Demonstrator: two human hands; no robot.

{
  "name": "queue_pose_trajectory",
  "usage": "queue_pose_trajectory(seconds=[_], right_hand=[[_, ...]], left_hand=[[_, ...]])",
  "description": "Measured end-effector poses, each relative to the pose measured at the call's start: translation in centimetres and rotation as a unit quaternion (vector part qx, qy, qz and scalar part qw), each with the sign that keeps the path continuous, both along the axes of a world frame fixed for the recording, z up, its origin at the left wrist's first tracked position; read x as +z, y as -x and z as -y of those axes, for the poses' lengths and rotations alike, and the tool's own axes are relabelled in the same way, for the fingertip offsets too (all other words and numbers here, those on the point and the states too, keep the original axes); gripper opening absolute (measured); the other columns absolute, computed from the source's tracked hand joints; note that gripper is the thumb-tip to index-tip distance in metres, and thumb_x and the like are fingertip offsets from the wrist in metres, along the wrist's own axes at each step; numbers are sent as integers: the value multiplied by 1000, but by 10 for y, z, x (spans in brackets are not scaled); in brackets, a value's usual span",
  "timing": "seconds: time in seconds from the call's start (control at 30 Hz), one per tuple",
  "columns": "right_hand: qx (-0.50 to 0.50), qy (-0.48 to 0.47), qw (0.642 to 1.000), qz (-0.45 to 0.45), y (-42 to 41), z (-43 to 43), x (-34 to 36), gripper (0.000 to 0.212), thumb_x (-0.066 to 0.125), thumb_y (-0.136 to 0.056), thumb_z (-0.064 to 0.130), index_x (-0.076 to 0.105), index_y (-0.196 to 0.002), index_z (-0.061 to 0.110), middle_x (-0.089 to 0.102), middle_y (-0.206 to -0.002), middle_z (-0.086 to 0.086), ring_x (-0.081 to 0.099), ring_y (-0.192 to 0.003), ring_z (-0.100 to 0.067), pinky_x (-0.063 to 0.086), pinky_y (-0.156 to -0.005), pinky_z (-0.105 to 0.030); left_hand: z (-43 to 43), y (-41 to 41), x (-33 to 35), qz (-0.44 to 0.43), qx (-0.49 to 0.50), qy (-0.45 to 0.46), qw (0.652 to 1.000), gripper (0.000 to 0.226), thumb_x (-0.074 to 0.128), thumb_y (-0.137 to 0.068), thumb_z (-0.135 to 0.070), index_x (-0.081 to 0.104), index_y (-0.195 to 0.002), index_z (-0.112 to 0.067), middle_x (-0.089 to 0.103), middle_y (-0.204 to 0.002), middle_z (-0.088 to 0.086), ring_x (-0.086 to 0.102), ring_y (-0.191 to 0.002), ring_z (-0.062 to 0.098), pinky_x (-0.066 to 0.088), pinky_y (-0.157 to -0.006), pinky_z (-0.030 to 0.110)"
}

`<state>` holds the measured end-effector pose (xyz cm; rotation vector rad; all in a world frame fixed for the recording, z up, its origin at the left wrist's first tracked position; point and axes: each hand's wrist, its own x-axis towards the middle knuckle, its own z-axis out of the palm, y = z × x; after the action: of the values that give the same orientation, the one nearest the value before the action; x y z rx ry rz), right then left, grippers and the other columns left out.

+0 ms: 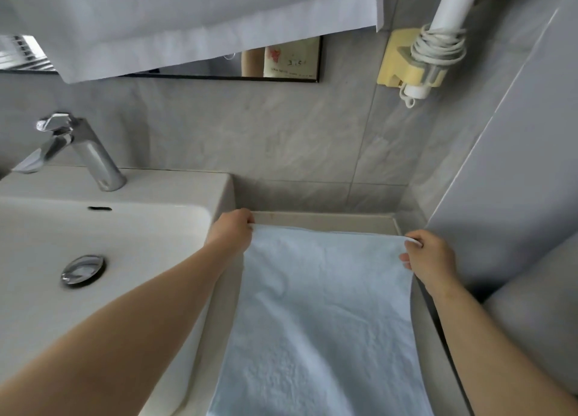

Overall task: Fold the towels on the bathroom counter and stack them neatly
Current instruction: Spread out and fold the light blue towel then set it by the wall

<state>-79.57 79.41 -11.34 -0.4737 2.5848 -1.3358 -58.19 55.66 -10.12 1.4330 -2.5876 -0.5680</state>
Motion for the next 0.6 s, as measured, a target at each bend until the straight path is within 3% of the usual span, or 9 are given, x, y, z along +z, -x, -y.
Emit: queue_pose_trajectory(seconds=[0.1, 0.17, 0.23, 0.3, 0.37, 0.43, 0.47, 0.53, 0.6], right_hand=[[-5, 12, 1000, -23, 4, 3, -6, 16, 50, -86, 2, 64, -86, 9, 67, -84, -18, 65, -84, -38, 52, -82, -53], [-24, 38, 999, -18, 4, 1, -11, 17, 49, -87, 3, 65, -91, 8, 67, -84, -16, 65, -86, -37, 52, -83, -52], [-25, 63, 998, 13, 5, 0, -17, 19, 50, -87, 2, 65, -98, 8, 65, -88, -14, 65, -92, -38, 51, -87, -51], [33, 62, 996, 54, 2, 0, -24, 31, 54, -89, 1, 58, -119, 7, 60, -115, -16, 56, -113, -34, 44, -98, -47], [118, 14, 991, 57, -8, -2, -31, 52, 57, -90, 2, 41, -139, 8, 32, -147, -16, 31, -137, -28, 27, -114, -40], [183, -60, 981, 35, -27, -6, -40, 59, 54, -93, 7, 30, -146, 13, 7, -158, -9, 10, -145, -20, 12, -115, -29], [209, -101, 973, 15, -40, -9, -47, 58, 52, -95, 11, 28, -147, 17, 4, -159, -6, 7, -146, -17, 12, -114, -27], [255, -199, 945, -54, -71, -16, -62, 54, 44, -99, 27, 22, -148, 27, 2, -159, 1, 5, -146, -16, 15, -115, -30], [291, -273, 911, -105, -106, -23, -76, 55, 23, -96, 52, 14, -148, 37, -2, -159, 5, 1, -147, -18, 12, -115, -35]], left_hand=[[-3, 7, -1, -90, 45, -30, 994, 25, 39, -88, -4, 58, -99, -15, 66, -96, 14, 66, -80, 29, 55, -72, 35], [-10, 11, -1, -209, 101, -132, 964, 22, 35, -92, -3, 54, -96, -14, 64, -94, 15, 67, -66, 26, 58, -67, 37], [-16, 12, -5, -258, 126, -193, 938, 20, 37, -93, -2, 53, -100, -12, 61, -105, 15, 67, -74, 29, 58, -72, 40], [-19, 9, -15, -189, 64, -159, 967, 31, 48, -93, -6, 50, -123, -12, 51, -130, 14, 59, -107, 34, 51, -90, 39], [-29, 3, -29, -117, -34, -118, 986, 58, 51, -94, -10, 25, -146, -11, 23, -153, 13, 31, -137, 29, 31, -107, 31], [-48, -2, -49, -68, -114, -110, 985, 68, 48, -96, -12, 8, -151, -18, -1, -158, 9, 13, -145, 25, 20, -111, 29], [-62, -5, -60, -37, -152, -93, 983, 68, 46, -97, -16, 6, -151, -22, -5, -159, 5, 10, -146, 23, 19, -113, 31], [-90, -15, -82, 43, -212, -51, 975, 62, 40, -100, -28, 4, -150, -30, -7, -159, -2, 3, -147, 19, 15, -116, 36], [-118, -25, -99, 84, -241, -35, 966, 59, 31, -99, -45, 1, -150, -36, -10, -159, -7, -7, -146, 17, 3, -118, 40]])
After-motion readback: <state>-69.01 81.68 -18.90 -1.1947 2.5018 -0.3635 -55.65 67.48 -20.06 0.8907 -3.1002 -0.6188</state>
